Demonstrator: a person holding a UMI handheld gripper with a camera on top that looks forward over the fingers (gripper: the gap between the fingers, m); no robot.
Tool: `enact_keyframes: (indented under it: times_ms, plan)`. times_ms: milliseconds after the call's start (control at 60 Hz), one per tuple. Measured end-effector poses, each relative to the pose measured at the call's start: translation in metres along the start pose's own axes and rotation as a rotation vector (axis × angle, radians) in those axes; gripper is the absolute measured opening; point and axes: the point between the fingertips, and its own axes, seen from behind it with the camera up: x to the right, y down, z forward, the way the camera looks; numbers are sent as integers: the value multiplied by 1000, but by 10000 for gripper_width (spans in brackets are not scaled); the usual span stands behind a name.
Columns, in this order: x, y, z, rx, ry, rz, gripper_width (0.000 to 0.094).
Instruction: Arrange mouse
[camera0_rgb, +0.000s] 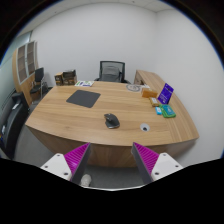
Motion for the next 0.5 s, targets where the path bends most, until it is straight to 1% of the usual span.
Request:
enact_keyframes:
  times_ms: [200, 500]
  plan:
    - [2, -3, 24, 6, -13, 9, 863]
    - [8, -12, 93, 23, -10, 43, 862]
